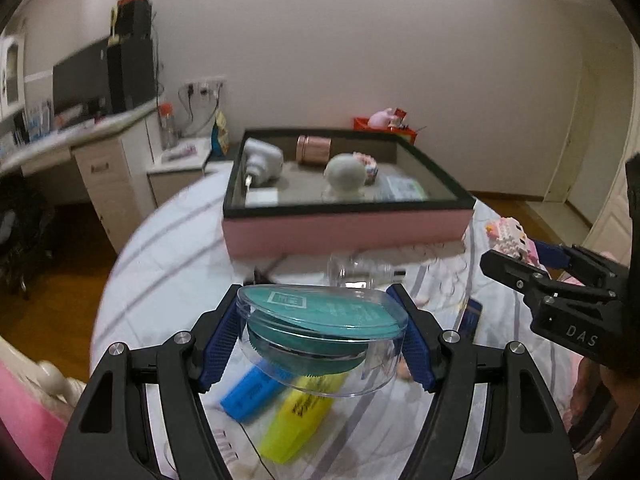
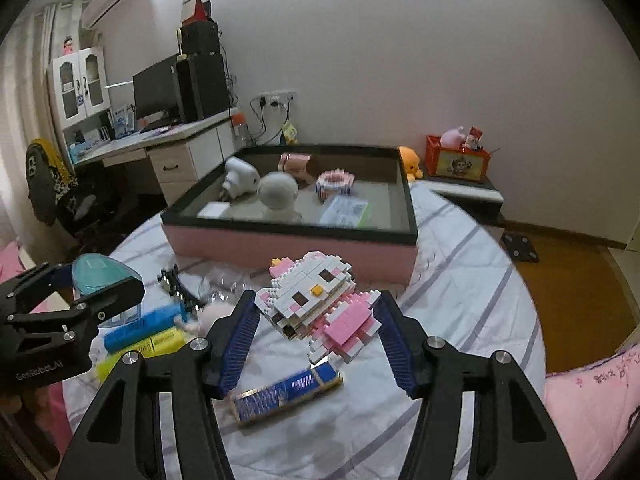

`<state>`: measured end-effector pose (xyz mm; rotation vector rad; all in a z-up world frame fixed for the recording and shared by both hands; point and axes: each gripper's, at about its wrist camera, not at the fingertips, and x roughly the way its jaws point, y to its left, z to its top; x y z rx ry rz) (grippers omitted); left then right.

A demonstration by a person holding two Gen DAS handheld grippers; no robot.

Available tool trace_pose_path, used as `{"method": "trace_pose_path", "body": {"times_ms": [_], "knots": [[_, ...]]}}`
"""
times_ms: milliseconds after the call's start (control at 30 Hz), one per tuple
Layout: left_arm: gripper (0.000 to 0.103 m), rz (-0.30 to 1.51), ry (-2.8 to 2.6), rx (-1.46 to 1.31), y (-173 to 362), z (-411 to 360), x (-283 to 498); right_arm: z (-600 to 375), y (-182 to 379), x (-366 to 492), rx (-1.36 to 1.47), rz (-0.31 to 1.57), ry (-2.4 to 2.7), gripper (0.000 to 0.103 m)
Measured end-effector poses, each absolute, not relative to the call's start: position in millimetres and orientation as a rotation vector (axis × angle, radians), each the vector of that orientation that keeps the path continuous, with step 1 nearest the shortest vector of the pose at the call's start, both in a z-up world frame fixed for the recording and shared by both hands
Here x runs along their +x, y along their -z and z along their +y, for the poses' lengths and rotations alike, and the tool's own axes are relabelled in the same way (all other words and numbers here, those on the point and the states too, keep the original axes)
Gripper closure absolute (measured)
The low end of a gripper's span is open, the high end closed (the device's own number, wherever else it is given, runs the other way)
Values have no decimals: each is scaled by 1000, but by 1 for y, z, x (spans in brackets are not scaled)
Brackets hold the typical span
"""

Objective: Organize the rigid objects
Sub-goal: 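Carry the cup and cat block figure into the tray and open both tools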

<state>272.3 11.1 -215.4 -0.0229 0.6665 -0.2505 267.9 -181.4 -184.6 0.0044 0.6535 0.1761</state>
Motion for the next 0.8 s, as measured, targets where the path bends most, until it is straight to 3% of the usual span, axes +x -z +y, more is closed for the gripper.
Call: {"method": "trace_pose_path", "body": {"times_ms": [367,800], "knots": [[31,561,242,2,196,-4,258,-180,182,253,38,621,-188,43],[31,389,202,37,139,-21,246,-176,123,237,21,467,-172,43]]}}
